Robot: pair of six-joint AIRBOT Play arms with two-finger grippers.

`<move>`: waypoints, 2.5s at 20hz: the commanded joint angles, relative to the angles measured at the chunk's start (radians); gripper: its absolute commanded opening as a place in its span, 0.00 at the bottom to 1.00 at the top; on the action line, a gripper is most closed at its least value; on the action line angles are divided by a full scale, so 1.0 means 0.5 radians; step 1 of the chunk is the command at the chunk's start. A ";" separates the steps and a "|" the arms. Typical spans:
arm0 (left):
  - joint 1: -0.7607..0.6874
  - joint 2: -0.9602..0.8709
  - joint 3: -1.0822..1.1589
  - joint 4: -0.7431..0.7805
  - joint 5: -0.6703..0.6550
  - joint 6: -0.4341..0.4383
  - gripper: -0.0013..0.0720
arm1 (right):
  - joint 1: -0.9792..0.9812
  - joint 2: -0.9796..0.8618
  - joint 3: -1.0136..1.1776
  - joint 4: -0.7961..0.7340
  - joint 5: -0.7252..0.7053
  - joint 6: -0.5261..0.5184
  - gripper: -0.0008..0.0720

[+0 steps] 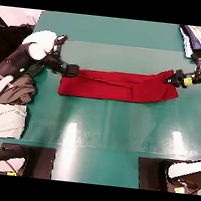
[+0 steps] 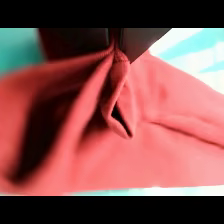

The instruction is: Fold the shirts.

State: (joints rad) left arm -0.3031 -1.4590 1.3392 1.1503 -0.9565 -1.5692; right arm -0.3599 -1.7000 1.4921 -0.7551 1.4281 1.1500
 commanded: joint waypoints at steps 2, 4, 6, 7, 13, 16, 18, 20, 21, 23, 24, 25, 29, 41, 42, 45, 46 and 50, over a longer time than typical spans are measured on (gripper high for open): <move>-0.259 -0.513 0.521 -0.047 0.011 0.011 0.04 | 0.275 0.118 0.307 0.008 0.061 0.227 0.03; -0.339 -0.730 0.700 -0.105 0.035 0.011 0.04 | 0.433 0.120 0.507 0.008 0.123 0.291 0.03; -0.384 -0.906 0.815 -0.175 0.080 0.011 0.04 | 0.583 0.120 0.670 0.008 0.113 0.365 0.03; -0.394 -0.976 0.853 -0.246 0.094 0.011 0.04 | 0.647 0.120 0.737 0.007 0.100 0.382 0.03; -0.398 -1.138 0.912 -0.340 0.170 0.011 0.04 | 0.944 0.121 0.972 0.005 0.030 0.446 0.03; -0.389 -1.135 0.916 -0.327 0.160 0.011 0.05 | 1.032 0.120 0.971 0.000 -0.010 0.459 0.03; -0.351 -1.133 0.970 -0.320 0.080 0.011 0.04 | 1.075 0.120 0.971 0.000 -0.069 0.459 0.03; -0.294 -1.133 1.088 -0.307 -0.072 0.011 0.04 | 1.105 0.120 0.971 0.001 -0.118 0.459 0.03; -0.256 -1.132 1.170 -0.293 -0.166 0.012 0.04 | 1.121 0.120 0.971 0.000 -0.146 0.459 0.03; -0.183 -1.132 1.363 -0.201 -0.347 0.012 0.04 | 1.153 0.120 0.971 0.000 -0.191 0.458 0.03; -0.147 -1.131 1.459 -0.143 -0.431 0.012 0.04 | 1.171 0.120 0.971 -0.002 -0.221 0.458 0.03; -0.109 -1.103 1.521 -0.097 -0.484 0.014 0.04 | 1.189 0.120 0.971 -0.002 -0.253 0.456 0.03; 0.076 -0.845 1.521 0.103 -0.533 0.054 0.04 | 1.286 0.098 0.971 -0.008 -0.362 0.436 0.03; 0.466 -0.309 1.452 0.198 -0.905 0.170 0.05 | 1.917 -0.402 0.977 0.063 -0.993 0.053 0.49; 0.466 -0.309 1.452 0.198 -0.903 0.169 0.05 | 1.982 -0.472 1.029 0.123 -1.046 0.018 0.56; 0.466 -0.308 1.452 0.198 -0.925 0.169 0.05 | 2.105 -0.620 1.246 0.198 -1.058 -0.068 0.72; 0.466 -0.309 1.452 0.199 -0.949 0.170 0.05 | 2.096 -0.584 1.204 0.197 -1.070 -0.068 0.72; 0.466 -0.309 1.452 0.199 -1.005 0.192 0.05 | 1.801 -0.279 0.811 0.080 -0.932 -0.063 0.72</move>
State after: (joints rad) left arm -0.0711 -1.6150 2.0655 1.2491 -1.4380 -1.4815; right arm 0.6098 -1.9060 1.9854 -0.6857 0.9249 1.1316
